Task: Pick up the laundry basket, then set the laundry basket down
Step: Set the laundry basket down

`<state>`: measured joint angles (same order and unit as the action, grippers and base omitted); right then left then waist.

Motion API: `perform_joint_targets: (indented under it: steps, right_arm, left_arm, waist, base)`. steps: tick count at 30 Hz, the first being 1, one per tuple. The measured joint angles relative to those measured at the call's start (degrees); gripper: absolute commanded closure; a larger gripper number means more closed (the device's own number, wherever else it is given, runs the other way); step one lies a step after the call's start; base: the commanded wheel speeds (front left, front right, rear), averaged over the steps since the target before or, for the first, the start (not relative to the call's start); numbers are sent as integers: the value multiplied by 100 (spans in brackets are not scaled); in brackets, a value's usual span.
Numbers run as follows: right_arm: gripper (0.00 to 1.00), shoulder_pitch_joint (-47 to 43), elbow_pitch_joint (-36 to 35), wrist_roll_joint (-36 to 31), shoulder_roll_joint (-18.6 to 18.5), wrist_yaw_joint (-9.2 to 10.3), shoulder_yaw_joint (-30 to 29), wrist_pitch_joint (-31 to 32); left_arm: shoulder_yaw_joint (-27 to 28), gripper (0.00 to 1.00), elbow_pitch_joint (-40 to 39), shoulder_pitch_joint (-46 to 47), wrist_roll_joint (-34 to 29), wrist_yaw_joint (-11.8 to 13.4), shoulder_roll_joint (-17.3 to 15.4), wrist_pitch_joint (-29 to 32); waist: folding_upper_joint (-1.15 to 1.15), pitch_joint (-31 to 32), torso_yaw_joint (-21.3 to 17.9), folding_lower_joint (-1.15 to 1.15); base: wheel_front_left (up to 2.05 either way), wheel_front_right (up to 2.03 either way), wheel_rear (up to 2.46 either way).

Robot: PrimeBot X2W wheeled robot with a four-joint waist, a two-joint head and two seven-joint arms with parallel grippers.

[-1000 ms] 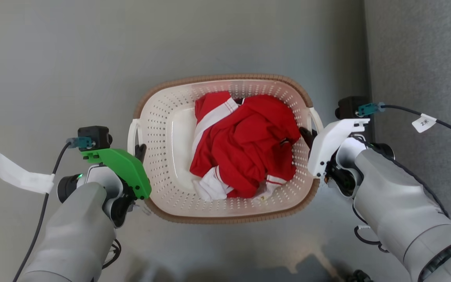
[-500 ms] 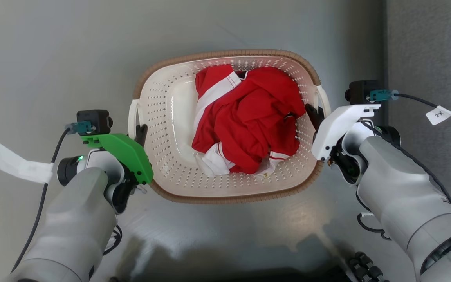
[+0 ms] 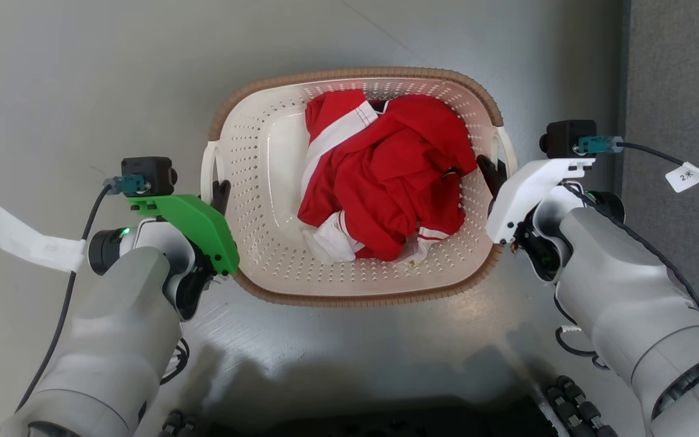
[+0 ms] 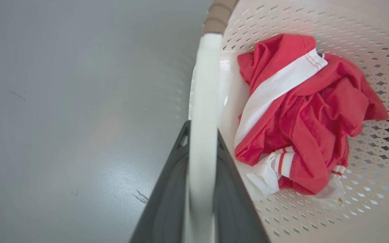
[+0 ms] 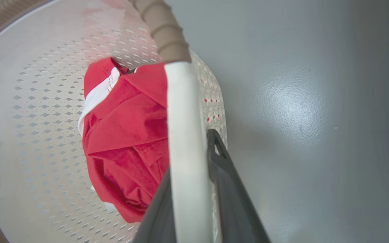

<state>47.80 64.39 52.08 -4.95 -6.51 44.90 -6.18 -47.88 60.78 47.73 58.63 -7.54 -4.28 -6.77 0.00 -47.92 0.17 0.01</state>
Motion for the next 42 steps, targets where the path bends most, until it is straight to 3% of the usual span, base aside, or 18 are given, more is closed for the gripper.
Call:
perform_joint_targets:
  steps: [13,14,15,16,42]
  right_arm:
    - [100,49,101,36,-1,-1,55,-102]
    - [71,65,113,37,-2,-2,56,-114]
    - [21,86,124,44,-3,-15,55,-138]
    - [0,109,129,45,-3,-56,53,-144]
    - [0,95,370,258,69,-55,67,-297]
  left_arm:
    - [-68,100,19,45,25,0,32,-40]
    - [-69,64,29,47,30,0,36,-45]
    - [-69,11,41,47,41,0,38,-66]
    - [-68,0,46,49,70,1,40,-68]
    - [-298,0,176,38,177,1,45,-220]
  waist:
    - [0,-79,36,0]
    - [0,-82,39,0]
    - [0,-84,42,0]
    - [0,-85,45,0]
    - [0,293,7,0]
  base:
    - [0,0,0]
    - [0,0,0]
    - [0,0,0]
    - [0,0,0]
    - [0,0,0]
